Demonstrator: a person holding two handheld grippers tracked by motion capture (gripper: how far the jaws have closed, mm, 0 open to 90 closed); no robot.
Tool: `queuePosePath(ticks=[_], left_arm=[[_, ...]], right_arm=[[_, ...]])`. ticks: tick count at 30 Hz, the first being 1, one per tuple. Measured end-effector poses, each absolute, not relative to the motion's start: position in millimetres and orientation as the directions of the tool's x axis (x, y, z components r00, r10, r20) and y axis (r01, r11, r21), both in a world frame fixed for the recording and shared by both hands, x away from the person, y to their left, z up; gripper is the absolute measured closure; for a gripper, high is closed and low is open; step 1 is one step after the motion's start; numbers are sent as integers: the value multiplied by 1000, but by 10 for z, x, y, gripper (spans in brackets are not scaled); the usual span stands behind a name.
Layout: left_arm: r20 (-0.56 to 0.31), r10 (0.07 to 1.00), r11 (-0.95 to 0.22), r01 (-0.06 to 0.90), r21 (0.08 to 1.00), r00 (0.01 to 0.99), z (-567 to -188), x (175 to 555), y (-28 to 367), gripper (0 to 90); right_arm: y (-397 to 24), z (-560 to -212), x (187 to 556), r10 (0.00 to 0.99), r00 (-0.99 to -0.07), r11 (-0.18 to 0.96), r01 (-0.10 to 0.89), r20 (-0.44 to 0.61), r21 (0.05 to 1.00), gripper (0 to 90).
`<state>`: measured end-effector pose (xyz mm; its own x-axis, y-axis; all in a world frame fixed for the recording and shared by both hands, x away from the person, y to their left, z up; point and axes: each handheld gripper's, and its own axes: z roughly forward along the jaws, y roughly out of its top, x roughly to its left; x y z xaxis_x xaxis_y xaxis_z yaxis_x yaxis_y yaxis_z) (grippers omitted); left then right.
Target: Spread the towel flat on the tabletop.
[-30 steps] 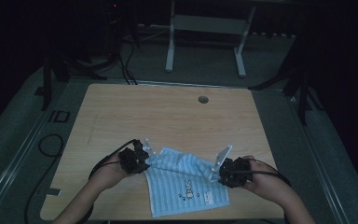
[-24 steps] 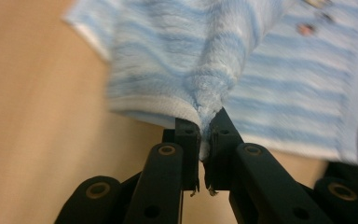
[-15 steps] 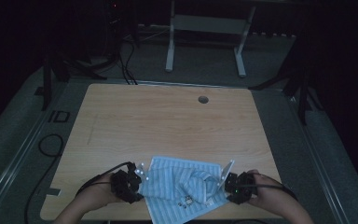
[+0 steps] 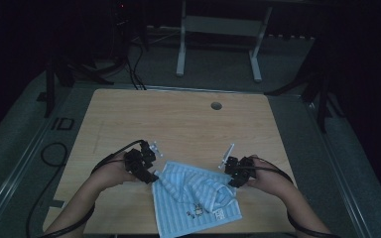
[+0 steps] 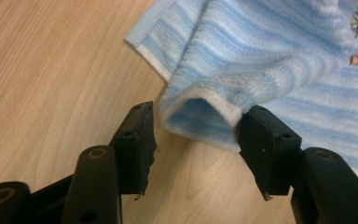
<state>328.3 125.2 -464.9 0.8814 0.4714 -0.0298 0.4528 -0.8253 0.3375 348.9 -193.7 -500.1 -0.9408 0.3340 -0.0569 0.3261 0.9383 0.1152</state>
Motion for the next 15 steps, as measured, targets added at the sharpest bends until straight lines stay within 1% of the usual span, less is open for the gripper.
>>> queuePosePath(ticks=[1, 2, 3, 4, 5, 6, 8, 10, 11, 12, 15], left_arm=[[-28, 461, -832, 443, 336, 887, -4652, 3283, 1237, 462], [-30, 457, -834, 440, 333, 889, -4668, 3269, 1208, 462], [-31, 453, -837, 437, 331, 891, -4682, 3257, 1196, 462], [-31, 453, -837, 437, 331, 891, -4682, 3257, 1196, 462], [-28, 443, -843, 426, 328, 896, -4727, 3215, 1175, 463], [-28, 450, -838, 433, 334, 893, -4746, 3191, 1168, 463], [-26, 454, -831, 434, 347, 890, -4754, 3127, 1152, 462], [-21, 455, -829, 433, 355, 890, -4750, 3096, 1141, 463], [-10, 457, -826, 429, 366, 889, -4737, 3022, 1107, 463], [25, 438, -838, 399, 372, 898, -4711, 2905, 1038, 463], [59, 389, -858, 339, 387, 919, -4659, 2717, 907, 463]], right_arm=[[-1914, -5054, 3522, 332, -943, 940, 327, -33, 100, 669], [-1901, -5085, 3535, 328, -944, 942, 324, -30, 91, 684], [-1878, -5131, 3551, 322, -946, 945, 318, -41, 80, 725], [-1878, -5131, 3551, 322, -946, 945, 318, -41, 80, 725], [-1850, -5156, 3572, 311, -950, 947, 308, -28, 87, 798], [-1838, -5156, 3576, 300, -953, 951, 297, -35, 84, 847], [-1800, -5150, 3584, 285, -957, 957, 282, -47, 63, 871], [-1781, -5136, 3582, 274, -960, 961, 270, -63, 59, 877], [-1771, -5122, 3587, 269, -961, 962, 265, -66, 63, 878], [-1755, -5050, 3608, 277, -958, 960, 271, -80, 75, 879], [-1762, -4953, 3680, 298, -950, 952, 289, -92, 99, 880]])
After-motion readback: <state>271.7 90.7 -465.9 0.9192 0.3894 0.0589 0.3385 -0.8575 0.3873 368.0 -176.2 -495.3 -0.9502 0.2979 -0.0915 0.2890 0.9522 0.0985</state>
